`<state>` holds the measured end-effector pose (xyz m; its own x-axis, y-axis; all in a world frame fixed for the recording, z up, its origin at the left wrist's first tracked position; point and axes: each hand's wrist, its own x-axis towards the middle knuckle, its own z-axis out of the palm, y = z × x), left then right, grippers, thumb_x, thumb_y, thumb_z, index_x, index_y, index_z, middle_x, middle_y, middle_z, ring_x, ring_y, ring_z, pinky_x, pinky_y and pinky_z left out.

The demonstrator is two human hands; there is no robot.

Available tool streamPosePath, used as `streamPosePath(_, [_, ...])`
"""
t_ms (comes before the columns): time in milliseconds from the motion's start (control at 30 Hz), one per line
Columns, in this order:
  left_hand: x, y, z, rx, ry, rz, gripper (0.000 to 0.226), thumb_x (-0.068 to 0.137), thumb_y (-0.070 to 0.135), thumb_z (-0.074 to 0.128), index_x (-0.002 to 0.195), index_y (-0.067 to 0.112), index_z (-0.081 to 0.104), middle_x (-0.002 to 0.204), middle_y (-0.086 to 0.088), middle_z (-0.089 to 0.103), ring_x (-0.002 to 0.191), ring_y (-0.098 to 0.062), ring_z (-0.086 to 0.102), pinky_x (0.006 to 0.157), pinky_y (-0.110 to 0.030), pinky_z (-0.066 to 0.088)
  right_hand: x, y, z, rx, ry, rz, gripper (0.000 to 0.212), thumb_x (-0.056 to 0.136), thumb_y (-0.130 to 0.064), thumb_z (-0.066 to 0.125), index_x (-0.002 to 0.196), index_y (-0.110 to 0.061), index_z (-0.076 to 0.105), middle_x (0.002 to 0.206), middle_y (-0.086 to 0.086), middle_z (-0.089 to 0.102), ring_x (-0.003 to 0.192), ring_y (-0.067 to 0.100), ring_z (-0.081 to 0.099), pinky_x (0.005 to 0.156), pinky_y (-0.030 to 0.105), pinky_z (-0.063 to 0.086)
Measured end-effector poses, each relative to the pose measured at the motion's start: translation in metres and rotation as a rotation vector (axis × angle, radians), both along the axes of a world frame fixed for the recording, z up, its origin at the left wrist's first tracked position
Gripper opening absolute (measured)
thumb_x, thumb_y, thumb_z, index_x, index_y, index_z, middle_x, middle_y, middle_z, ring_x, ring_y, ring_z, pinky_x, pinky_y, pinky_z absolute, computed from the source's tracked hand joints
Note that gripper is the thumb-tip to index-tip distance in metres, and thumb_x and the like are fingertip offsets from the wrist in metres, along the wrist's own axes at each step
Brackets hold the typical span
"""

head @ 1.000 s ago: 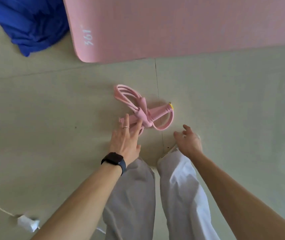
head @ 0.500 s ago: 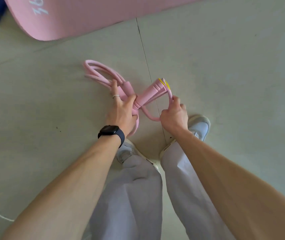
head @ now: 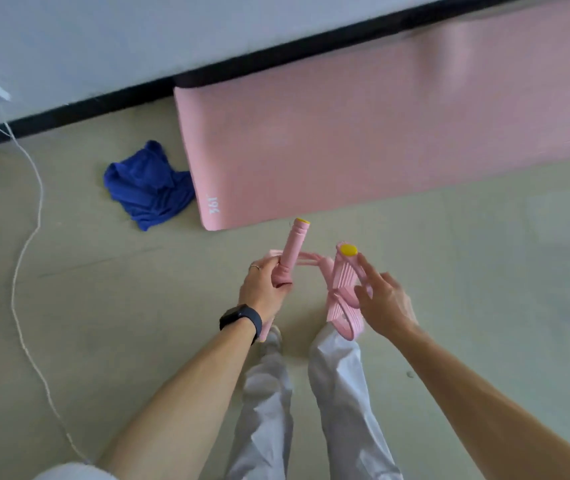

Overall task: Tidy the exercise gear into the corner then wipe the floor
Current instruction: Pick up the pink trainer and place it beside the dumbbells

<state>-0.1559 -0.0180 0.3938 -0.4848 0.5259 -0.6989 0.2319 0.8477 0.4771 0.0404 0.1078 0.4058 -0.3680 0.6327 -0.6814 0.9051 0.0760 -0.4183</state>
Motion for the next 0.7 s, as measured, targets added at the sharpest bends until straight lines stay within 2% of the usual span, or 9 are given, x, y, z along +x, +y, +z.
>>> streamPosePath(67, [0.009,0.011,0.057,0.095,0.037,-0.001,0.048,0.086,0.023,0.069,0.131,0.032,0.054,0.126,0.003,0.055,0.107,-0.022,0.062,0.081,-0.028,0.046,0.007,0.008,0.063,0.089,0.067,-0.023,0.071,0.097,-0.023,0.057,0.149,-0.052,0.019,0.087,0.012,0.052,0.079,0.042,0.057,0.07,0.034,0.04])
streamPosePath(167, [0.02,0.019,0.14,0.247,0.017,-0.01,0.072,0.087,0.019,0.068,0.147,0.041,0.035,0.128,0.007,0.058,0.107,-0.019,0.062,0.082,-0.027,0.045,0.023,0.007,0.158,0.284,0.173,-0.107,0.069,0.094,-0.021,0.062,0.15,-0.046,0.032,0.084,0.009,0.051,0.069,0.038,0.055,0.068,0.037,0.047])
streamPosePath(233, [0.025,0.024,0.185,0.342,-0.009,-0.033,0.081,0.086,0.019,0.069,0.149,0.047,0.027,0.124,0.007,0.061,0.105,-0.018,0.063,0.087,-0.03,0.049,0.035,0.002,0.21,0.411,0.217,-0.152,0.068,0.093,-0.02,0.064,0.149,-0.045,0.036,0.084,0.004,0.051,0.068,0.033,0.054,0.067,0.034,0.046])
streamPosePath(333, [0.03,0.036,0.25,0.487,-0.008,-0.127,0.084,0.084,0.021,0.07,0.149,0.051,0.025,0.117,0.007,0.061,0.103,-0.016,0.062,0.089,-0.034,0.051,0.055,-0.008,0.28,0.588,0.271,-0.253,0.066,0.09,-0.018,0.068,0.145,-0.045,0.044,0.081,-0.001,0.049,0.066,0.026,0.051,0.067,0.029,0.041])
streamPosePath(500, [0.039,0.083,0.325,0.679,0.072,-0.316,0.083,0.083,0.028,0.073,0.147,0.053,0.026,0.114,0.011,0.062,0.103,-0.012,0.062,0.09,-0.033,0.052,0.102,-0.016,0.353,0.726,0.28,-0.447,0.055,0.092,-0.022,0.068,0.142,-0.037,0.051,0.09,-0.001,0.056,0.08,0.027,0.059,0.075,0.027,0.038])
streamPosePath(700, [0.098,0.169,0.406,0.833,0.08,-0.6,0.085,0.083,0.033,0.076,0.145,0.059,0.024,0.112,0.015,0.064,0.1,-0.005,0.064,0.093,-0.038,0.054,0.172,-0.008,0.421,0.865,0.279,-0.62,0.049,0.095,-0.028,0.062,0.143,-0.034,0.05,0.089,-0.003,0.058,0.078,0.017,0.052,0.073,0.026,0.033])
